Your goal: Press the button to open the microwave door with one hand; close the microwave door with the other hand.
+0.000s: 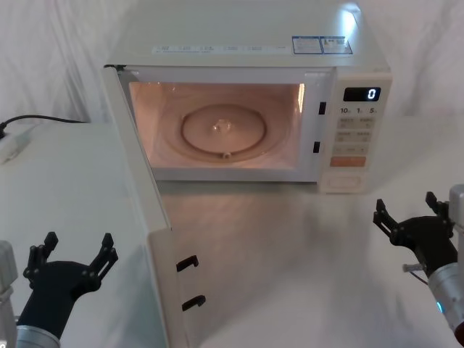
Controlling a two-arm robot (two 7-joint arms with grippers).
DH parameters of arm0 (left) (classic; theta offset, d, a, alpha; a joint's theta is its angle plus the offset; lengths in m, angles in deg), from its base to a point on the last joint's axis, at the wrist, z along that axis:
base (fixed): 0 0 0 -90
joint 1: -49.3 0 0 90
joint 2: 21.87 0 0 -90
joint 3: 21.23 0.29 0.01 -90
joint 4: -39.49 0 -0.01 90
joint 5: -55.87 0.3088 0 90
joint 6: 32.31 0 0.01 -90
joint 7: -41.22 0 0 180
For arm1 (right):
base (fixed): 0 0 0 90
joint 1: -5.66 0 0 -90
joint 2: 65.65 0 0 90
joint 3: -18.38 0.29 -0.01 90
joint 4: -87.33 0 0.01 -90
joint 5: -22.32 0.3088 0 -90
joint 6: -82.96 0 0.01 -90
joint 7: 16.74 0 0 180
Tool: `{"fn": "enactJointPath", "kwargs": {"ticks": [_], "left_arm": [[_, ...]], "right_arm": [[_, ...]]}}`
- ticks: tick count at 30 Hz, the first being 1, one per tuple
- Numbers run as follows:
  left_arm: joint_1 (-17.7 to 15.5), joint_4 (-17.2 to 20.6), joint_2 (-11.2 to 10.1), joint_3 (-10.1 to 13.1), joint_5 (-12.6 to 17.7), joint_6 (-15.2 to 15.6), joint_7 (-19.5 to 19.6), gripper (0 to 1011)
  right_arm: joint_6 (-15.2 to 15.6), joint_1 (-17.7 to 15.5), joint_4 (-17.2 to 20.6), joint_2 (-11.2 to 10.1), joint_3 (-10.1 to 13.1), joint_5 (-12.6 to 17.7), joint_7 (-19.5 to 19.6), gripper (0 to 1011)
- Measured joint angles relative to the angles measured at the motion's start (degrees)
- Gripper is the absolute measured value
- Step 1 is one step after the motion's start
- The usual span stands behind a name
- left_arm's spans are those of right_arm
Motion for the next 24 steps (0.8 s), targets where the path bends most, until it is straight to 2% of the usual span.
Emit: {"fn": "enactJointPath", "kwargs": {"ticks": [24], "left_arm": [[0.0, 0.0, 0.0, 0.0, 0.0, 0.0, 0.0, 1001]], "right_arm": [[0.01, 0.15, -0.07, 0.02, -0.24, 0.0, 0.0, 1002]]}}
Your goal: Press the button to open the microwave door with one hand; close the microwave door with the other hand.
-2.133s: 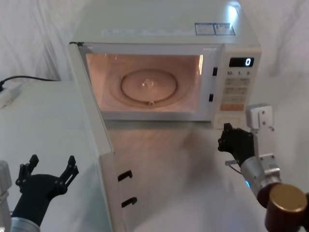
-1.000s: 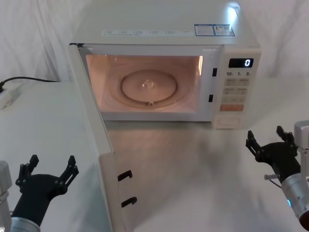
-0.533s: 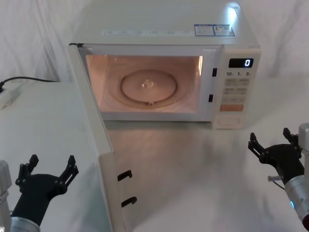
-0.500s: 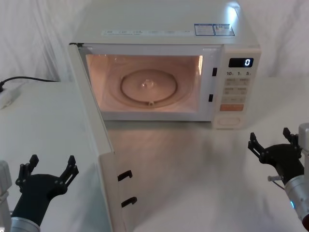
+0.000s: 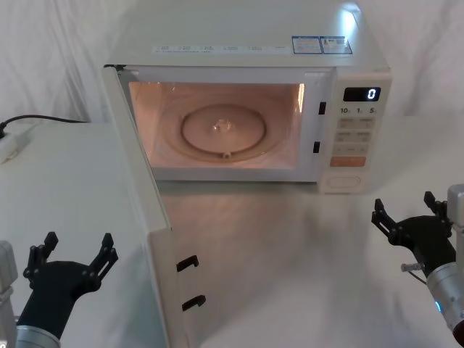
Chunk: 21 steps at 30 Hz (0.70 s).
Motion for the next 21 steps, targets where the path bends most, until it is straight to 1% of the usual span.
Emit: {"fn": "enactJointPath", "kwargs": {"ticks": [21], "left_arm": [[0.0, 0.0, 0.0, 0.0, 0.0, 0.0, 0.0, 1001]], "right_arm": [[0.01, 0.02, 0.0, 0.0, -0.04, -0.06, -0.09, 1002]]}}
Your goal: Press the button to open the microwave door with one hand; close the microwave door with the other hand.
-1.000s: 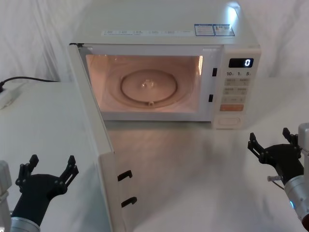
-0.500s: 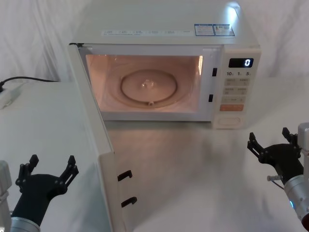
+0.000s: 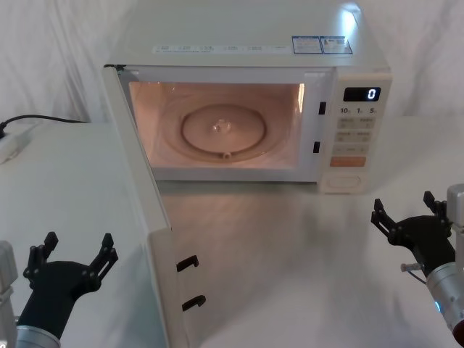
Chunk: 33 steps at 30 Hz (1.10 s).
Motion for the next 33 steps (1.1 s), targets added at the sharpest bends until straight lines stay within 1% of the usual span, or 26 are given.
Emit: {"fn": "enactJointPath", "kwargs": {"ticks": [14, 17, 18, 19, 21, 23, 24, 26, 27, 28, 30, 33], "left_arm": [[0.0, 0.0, 0.0, 0.0, 0.0, 0.0, 0.0, 1000], [0.0, 0.0, 0.0, 0.0, 0.0, 0.0, 0.0, 953], [0.0, 0.0, 0.0, 0.0, 0.0, 0.0, 0.0, 916], [0.0, 0.0, 0.0, 0.0, 0.0, 0.0, 0.0, 907], [0.0, 0.0, 0.0, 0.0, 0.0, 0.0, 0.0, 838], [0.0, 0.0, 0.0, 0.0, 0.0, 0.0, 0.0, 803], [0.0, 0.0, 0.0, 0.0, 0.0, 0.0, 0.0, 749], [0.0, 0.0, 0.0, 0.0, 0.0, 0.0, 0.0, 712], [0.0, 0.0, 0.0, 0.0, 0.0, 0.0, 0.0, 648], [0.0, 0.0, 0.0, 0.0, 0.0, 0.0, 0.0, 648], [0.0, 0.0, 0.0, 0.0, 0.0, 0.0, 0.0, 567], [0.0, 0.0, 0.0, 0.0, 0.0, 0.0, 0.0, 472]], "right_arm": [[0.0, 0.0, 0.0, 0.0, 0.0, -0.04, 0.0, 1002], [0.0, 0.0, 0.0, 0.0, 0.0, -0.04, -0.01, 1002], [0.0, 0.0, 0.0, 0.0, 0.0, -0.04, 0.0, 1002], [0.0, 0.0, 0.0, 0.0, 0.0, -0.04, 0.0, 1002], [0.0, 0.0, 0.0, 0.0, 0.0, -0.04, 0.0, 1002], [0.0, 0.0, 0.0, 0.0, 0.0, -0.04, -0.01, 1002], [0.0, 0.0, 0.0, 0.0, 0.0, -0.04, 0.0, 1002], [0.0, 0.0, 0.0, 0.0, 0.0, -0.04, -0.01, 1002], [0.0, 0.0, 0.0, 0.0, 0.0, -0.04, 0.0, 1002], [0.0, 0.0, 0.0, 0.0, 0.0, -0.04, -0.01, 1002], [0.0, 0.0, 0.0, 0.0, 0.0, -0.04, 0.0, 1002], [0.0, 0.0, 0.0, 0.0, 0.0, -0.04, 0.0, 1002]]}}
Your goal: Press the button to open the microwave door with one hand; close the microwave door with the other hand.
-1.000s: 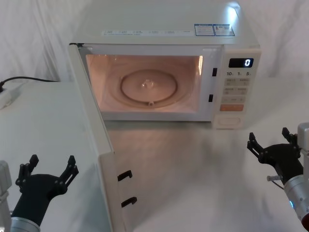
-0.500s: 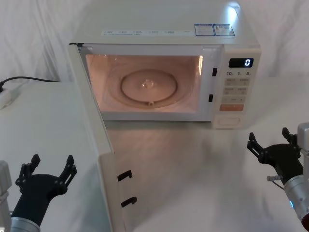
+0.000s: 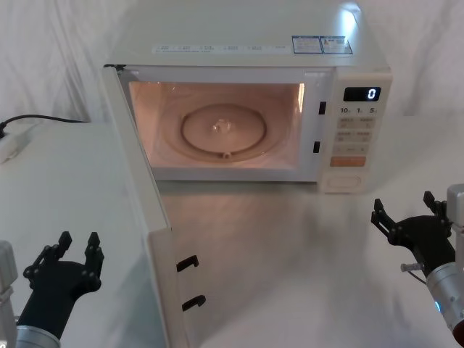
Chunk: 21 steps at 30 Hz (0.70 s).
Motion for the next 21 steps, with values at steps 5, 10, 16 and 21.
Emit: {"fn": "enactJointPath", "kwargs": {"ticks": [5, 10, 16, 21], "left_arm": [[0.0, 0.0, 0.0, 0.0, 0.0, 0.0, 0.0, 323], [0.0, 0.0, 0.0, 0.0, 0.0, 0.0, 0.0, 156], [0.27, 0.34, 0.01, -0.34, -0.17, 0.23, 0.3, 0], [2.06, 2.62, -0.49, -2.52, -2.1, 1.91, 2.57, 0]], "right_arm": [[0.0, 0.0, 0.0, 0.0, 0.0, 0.0, 0.01, 1002], [0.0, 0.0, 0.0, 0.0, 0.0, 0.0, 0.0, 1002], [0.0, 0.0, 0.0, 0.0, 0.0, 0.0, 0.01, 1002], [0.0, 0.0, 0.0, 0.0, 0.0, 0.0, 0.01, 1002]]}}
